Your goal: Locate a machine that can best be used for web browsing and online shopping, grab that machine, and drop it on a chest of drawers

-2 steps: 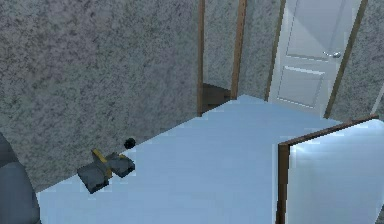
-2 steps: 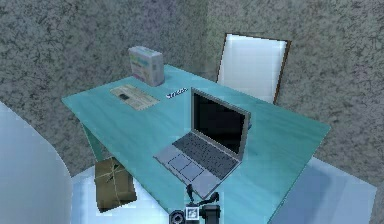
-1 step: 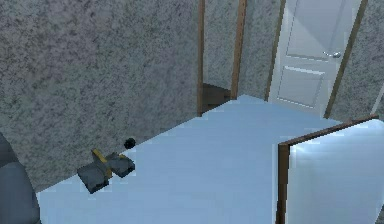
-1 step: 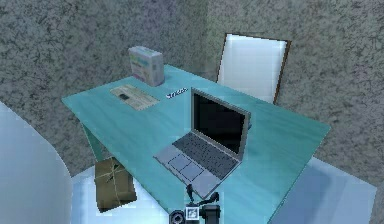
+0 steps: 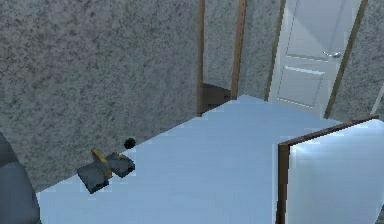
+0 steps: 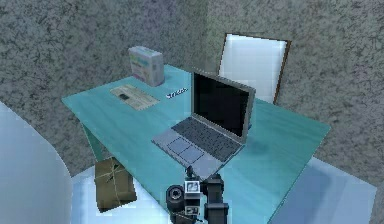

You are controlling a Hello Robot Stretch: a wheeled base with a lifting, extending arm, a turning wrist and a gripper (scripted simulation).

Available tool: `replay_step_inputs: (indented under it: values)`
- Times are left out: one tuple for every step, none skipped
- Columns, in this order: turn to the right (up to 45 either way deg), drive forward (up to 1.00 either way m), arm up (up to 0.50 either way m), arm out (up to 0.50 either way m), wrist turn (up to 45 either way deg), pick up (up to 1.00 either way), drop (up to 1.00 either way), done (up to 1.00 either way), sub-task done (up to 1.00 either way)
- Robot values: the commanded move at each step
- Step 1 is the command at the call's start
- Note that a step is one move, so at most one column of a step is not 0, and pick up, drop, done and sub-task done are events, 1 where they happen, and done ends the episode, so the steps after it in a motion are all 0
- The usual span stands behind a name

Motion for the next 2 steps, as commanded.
replay_step_inputs:
  values:
    - [0.0,0.00,0.24,0.00,0.0,0.00,0.00,0.00,0.00]
    - [0.0,0.00,0.00,0.00,-45.0,0.00,0.00,0.00,0.00]
